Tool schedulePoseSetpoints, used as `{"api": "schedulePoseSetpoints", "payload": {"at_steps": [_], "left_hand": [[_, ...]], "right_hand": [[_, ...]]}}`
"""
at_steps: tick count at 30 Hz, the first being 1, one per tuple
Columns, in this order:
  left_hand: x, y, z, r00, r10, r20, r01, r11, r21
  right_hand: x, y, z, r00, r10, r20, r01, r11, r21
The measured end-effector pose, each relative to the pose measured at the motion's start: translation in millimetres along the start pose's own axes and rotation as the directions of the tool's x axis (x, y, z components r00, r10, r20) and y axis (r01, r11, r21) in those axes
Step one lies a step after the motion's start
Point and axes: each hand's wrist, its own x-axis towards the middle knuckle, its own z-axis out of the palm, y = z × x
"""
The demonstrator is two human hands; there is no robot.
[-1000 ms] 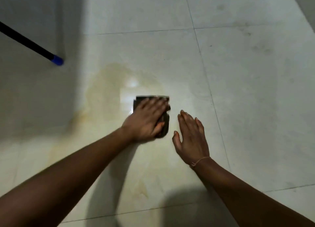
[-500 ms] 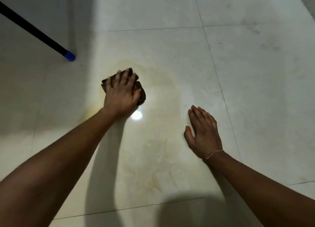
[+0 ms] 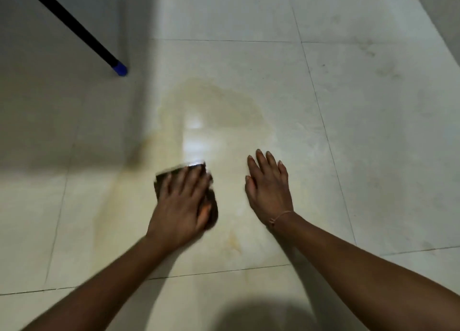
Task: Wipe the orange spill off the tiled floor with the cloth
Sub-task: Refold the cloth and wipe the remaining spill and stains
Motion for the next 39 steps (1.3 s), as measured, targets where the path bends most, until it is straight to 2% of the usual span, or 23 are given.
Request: {"api": "schedulePoseSetpoints", "payload": {"at_steps": [2,3,5,7,9,11,13,15,17,18,20,22,24,25,26,28,29,30,32,33,35,36,39], "left_hand": [[-37,-19,-1,0.991,0.129,0.037,-0.129,0.992,0.006],[-31,-36,1,0.994,0.111,0.018,-0.112,0.993,0.027],[8,-68,-5,0.987,-0.155,-0.051,0.158,0.986,0.045],[28,-73,-15,0.927,-0.367,-0.084,0.368,0.930,0.003],[-11,-48,-8,0.960,-0.266,-0.085,0.266,0.964,-0.012],[-96,-13,0,0.995,-0.098,0.022,0.098,0.995,-0.010],[-132,-28,-4,0.998,-0.044,0.044,0.046,0.999,-0.030],[-97,-70,-2,0.965,-0.262,-0.013,0.262,0.965,-0.020],[-35,-113,-15,0.840,-0.539,-0.059,0.537,0.842,-0.046],[-17,-117,-18,0.808,-0.582,-0.091,0.578,0.813,-0.068],[-19,-79,-7,0.866,-0.476,-0.154,0.471,0.879,-0.067],[-61,-13,2,0.976,-0.214,-0.045,0.212,0.976,-0.054],[-81,5,4,0.998,0.004,0.058,-0.002,0.999,-0.038],[-70,-5,4,0.998,0.041,0.051,-0.040,0.999,-0.026],[-51,-20,1,1.000,-0.024,0.013,0.024,1.000,-0.009],[-12,-45,-6,0.954,-0.293,-0.058,0.291,0.956,-0.040],[-2,-37,-9,0.934,-0.352,-0.066,0.348,0.935,-0.064],[-3,-17,-4,0.947,-0.312,-0.071,0.306,0.948,-0.083],[-33,43,4,1.000,-0.019,0.004,0.020,0.996,-0.092],[-53,67,7,0.987,0.149,0.066,-0.141,0.985,-0.101],[-49,62,12,0.936,0.341,0.091,-0.334,0.938,-0.091],[-29,53,13,0.939,0.337,0.064,-0.335,0.941,-0.043],[36,55,6,1.000,0.022,-0.007,-0.023,0.999,-0.048]], "right_hand": [[-11,2,-1,1.000,-0.016,0.008,0.016,1.000,-0.004],[-12,-2,-1,1.000,-0.017,0.013,0.017,1.000,0.002],[-11,-16,3,1.000,-0.013,0.010,0.013,1.000,0.026],[-7,-29,8,0.999,-0.037,0.009,0.036,0.998,0.057],[-7,-33,9,1.000,-0.027,-0.013,0.028,0.996,0.084],[-9,-32,6,1.000,-0.005,-0.017,0.006,0.995,0.095],[-12,-36,5,1.000,0.010,-0.020,-0.008,0.996,0.090],[-11,-47,6,1.000,0.006,-0.031,-0.003,0.995,0.104],[-8,-67,12,0.998,-0.054,-0.041,0.060,0.988,0.145],[-6,-76,15,0.995,-0.087,-0.052,0.095,0.979,0.179],[-8,-84,12,0.993,-0.083,-0.080,0.100,0.964,0.245],[-17,-77,5,0.995,-0.051,-0.082,0.074,0.951,0.300],[-33,-65,3,0.994,-0.087,-0.060,0.100,0.959,0.266],[-41,-61,4,0.992,-0.118,-0.045,0.125,0.966,0.227],[-48,-57,7,0.988,-0.149,-0.037,0.153,0.968,0.198],[-47,-55,14,0.982,-0.174,-0.074,0.185,0.963,0.196],[-45,-53,17,0.982,-0.164,-0.096,0.181,0.961,0.208],[-45,-49,17,0.985,-0.133,-0.110,0.155,0.960,0.234],[-45,-31,9,0.991,-0.013,-0.130,0.055,0.944,0.324],[-50,-14,3,0.989,0.055,-0.140,-0.002,0.934,0.358],[-57,15,-7,0.977,0.138,-0.166,-0.067,0.925,0.374],[-57,30,-13,0.969,0.168,-0.182,-0.090,0.923,0.373],[-51,64,-25,0.939,0.255,-0.232,-0.146,0.903,0.403]]}}
